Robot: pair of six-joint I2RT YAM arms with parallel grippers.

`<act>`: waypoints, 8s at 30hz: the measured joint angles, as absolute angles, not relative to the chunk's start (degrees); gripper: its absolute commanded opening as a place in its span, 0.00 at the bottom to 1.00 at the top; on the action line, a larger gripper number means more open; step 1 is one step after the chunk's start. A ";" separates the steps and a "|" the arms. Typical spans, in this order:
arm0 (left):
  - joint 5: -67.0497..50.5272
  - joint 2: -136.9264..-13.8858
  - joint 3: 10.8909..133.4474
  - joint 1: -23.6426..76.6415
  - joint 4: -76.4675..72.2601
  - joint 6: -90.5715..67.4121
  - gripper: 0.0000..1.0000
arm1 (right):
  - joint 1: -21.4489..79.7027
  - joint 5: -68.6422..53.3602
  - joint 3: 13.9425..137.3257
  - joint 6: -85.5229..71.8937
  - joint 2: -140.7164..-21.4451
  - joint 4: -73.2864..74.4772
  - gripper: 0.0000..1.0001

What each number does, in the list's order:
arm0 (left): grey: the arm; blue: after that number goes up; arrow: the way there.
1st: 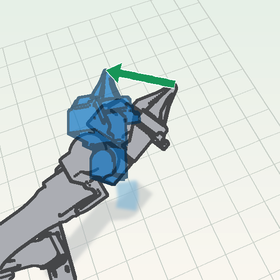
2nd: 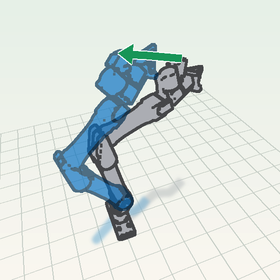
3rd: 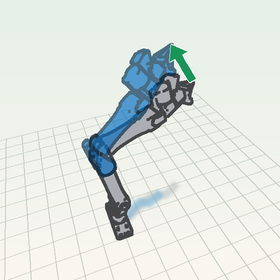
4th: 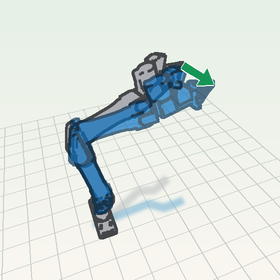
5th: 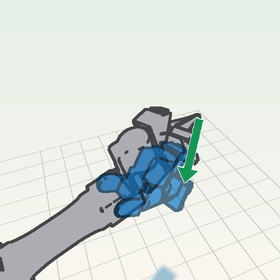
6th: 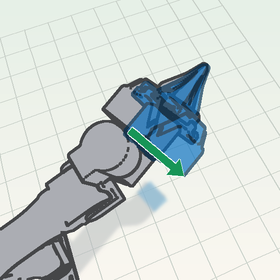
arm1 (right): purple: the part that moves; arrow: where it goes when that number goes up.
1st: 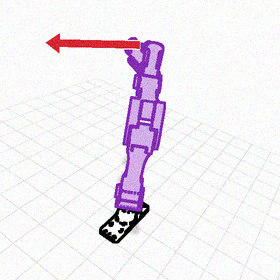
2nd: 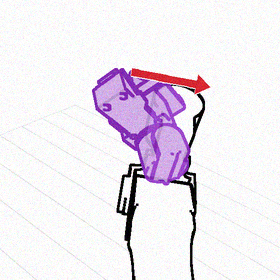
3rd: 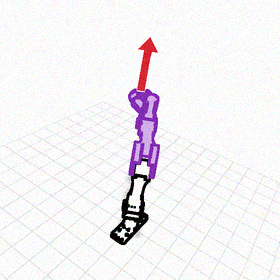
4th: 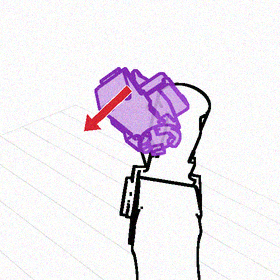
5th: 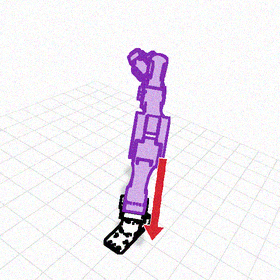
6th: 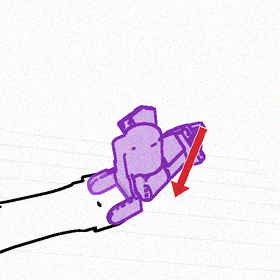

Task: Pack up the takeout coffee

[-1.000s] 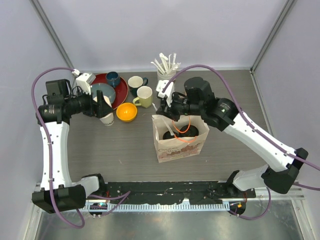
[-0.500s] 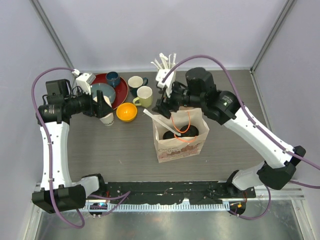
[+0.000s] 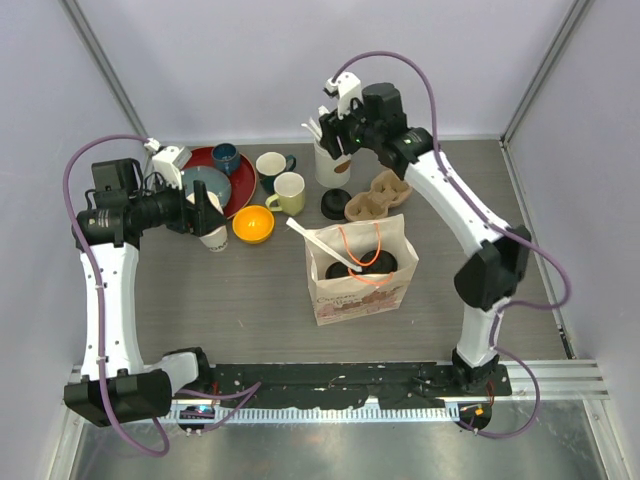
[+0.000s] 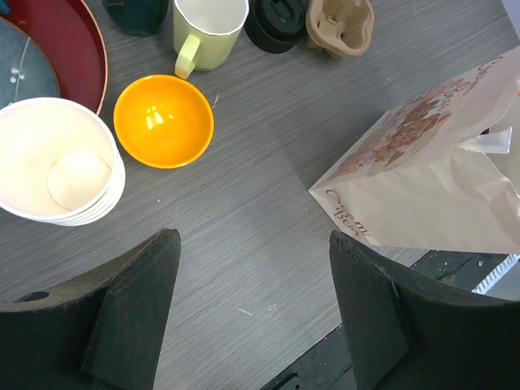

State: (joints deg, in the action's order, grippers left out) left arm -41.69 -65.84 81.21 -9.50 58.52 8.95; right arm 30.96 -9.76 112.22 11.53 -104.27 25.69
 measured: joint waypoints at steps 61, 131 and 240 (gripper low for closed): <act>-42.54 -68.79 81.32 -9.50 59.00 10.02 0.78 | 27.14 -7.79 132.40 15.62 -126.48 30.63 0.01; -46.44 -82.76 94.48 23.22 59.83 5.69 0.00 | 53.15 2.39 128.99 7.97 -102.26 78.43 0.15; -7.64 -53.49 18.81 0.62 3.09 6.90 1.00 | -2.98 20.08 18.61 -19.99 -55.75 -10.76 0.92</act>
